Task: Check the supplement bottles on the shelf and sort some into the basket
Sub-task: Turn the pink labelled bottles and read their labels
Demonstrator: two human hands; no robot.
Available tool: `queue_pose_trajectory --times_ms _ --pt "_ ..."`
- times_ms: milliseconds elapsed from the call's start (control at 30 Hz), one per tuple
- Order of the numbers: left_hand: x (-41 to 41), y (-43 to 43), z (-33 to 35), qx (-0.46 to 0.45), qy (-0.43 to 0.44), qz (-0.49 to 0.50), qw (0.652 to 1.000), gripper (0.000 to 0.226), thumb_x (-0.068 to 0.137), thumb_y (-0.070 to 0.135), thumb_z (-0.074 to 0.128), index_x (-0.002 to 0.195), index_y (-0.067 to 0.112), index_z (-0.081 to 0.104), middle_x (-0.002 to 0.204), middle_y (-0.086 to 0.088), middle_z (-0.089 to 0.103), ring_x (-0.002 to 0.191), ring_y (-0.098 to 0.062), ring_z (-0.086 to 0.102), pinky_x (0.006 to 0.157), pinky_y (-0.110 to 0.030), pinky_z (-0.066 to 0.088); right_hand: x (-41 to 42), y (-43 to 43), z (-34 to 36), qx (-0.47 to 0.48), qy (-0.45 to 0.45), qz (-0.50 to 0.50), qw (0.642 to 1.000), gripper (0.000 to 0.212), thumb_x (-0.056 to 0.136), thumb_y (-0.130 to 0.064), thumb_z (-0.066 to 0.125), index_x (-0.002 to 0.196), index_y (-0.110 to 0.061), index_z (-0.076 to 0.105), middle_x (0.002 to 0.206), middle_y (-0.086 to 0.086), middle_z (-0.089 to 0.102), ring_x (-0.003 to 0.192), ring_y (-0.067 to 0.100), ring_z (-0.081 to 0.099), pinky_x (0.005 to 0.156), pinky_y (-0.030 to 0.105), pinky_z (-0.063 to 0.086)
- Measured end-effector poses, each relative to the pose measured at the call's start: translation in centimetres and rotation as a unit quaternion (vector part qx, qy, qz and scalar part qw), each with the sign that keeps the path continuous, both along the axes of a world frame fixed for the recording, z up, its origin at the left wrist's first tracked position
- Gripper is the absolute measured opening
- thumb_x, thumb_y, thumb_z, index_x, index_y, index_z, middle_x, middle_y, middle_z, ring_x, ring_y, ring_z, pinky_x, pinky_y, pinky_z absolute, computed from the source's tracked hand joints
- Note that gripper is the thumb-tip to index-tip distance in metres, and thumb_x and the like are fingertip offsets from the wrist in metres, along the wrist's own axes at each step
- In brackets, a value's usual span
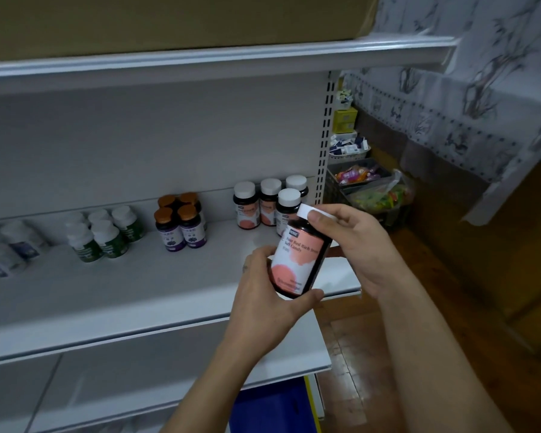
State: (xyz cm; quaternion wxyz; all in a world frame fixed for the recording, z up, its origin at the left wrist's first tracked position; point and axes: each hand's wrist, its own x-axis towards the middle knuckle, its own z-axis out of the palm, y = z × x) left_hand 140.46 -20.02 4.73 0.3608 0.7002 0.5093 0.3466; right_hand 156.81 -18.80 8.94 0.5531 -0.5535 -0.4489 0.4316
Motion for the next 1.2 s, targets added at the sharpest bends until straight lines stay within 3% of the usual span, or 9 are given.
queue_pose_trajectory --times_ms 100,400,667,800,1067,1200 --pt "0.2 0.1 0.0 -0.018 -0.006 0.024 1.0 0.075 0.06 0.045 0.088 0.114 0.032 0.037 0.11 0.01 0.046 0.087 -0.003 0.057 0.064 -0.013 0.05 -0.1 0.3 -0.3 0.002 0.006 0.021 1.0 0.036 0.084 -0.032 0.069 0.118 -0.019 0.066 0.11 0.002 0.071 0.104 0.017 0.066 0.075 0.029 0.054" --pt "-0.7 0.5 -0.3 -0.016 -0.001 0.057 0.998 0.076 0.061 0.043 0.087 0.112 0.034 0.032 0.113 0.008 0.041 0.096 -0.007 0.056 0.076 -0.025 0.054 -1.1 1.7 -0.7 0.017 0.035 0.041 0.998 0.033 0.087 -0.019 0.068 0.119 -0.015 0.064 0.106 0.002 0.071 0.097 0.013 0.068 0.068 0.025 0.054" --pt "-0.9 0.8 -0.2 -0.005 -0.014 0.073 0.997 0.066 0.065 0.042 0.084 0.112 0.031 0.039 0.108 0.012 0.041 0.089 -0.004 0.055 0.069 -0.017 0.051 -1.2 2.7 -0.9 0.023 0.039 0.063 0.997 0.026 0.087 -0.021 0.067 0.113 -0.019 0.067 0.1 -0.004 0.073 0.094 0.01 0.069 0.071 0.028 0.054" --pt "-0.8 0.7 -0.1 -0.002 -0.011 0.071 0.997 0.061 0.067 0.045 0.083 0.111 0.032 0.042 0.104 0.015 0.044 0.085 0.001 0.053 0.061 -0.009 0.043 -1.0 2.8 -0.9 0.029 0.04 0.081 0.996 0.021 0.089 -0.021 0.064 0.11 -0.022 0.068 0.097 -0.007 0.074 0.092 0.007 0.069 0.068 0.022 0.053" --pt "-0.3 1.0 -0.3 0.018 -0.01 0.055 0.998 0.064 0.066 0.044 0.083 0.114 0.033 0.041 0.108 0.016 0.04 0.093 0.009 0.046 0.066 -0.005 0.043 -0.3 2.9 -1.2 0.033 0.065 0.061 0.995 0.021 0.091 -0.016 0.062 0.112 -0.019 0.066 0.093 -0.009 0.074 0.09 0.008 0.069 0.066 0.025 0.055" --pt "-0.1 0.8 -0.5 0.028 0.002 0.05 0.998 0.065 0.069 0.043 0.083 0.117 0.034 0.039 0.112 0.015 0.037 0.094 0.005 0.05 0.068 -0.008 0.046 0.2 2.8 -1.5 0.023 0.069 0.048 0.996 0.02 0.092 -0.014 0.061 0.11 -0.021 0.068 0.09 -0.008 0.073 0.096 0.016 0.067 0.071 0.034 0.054"
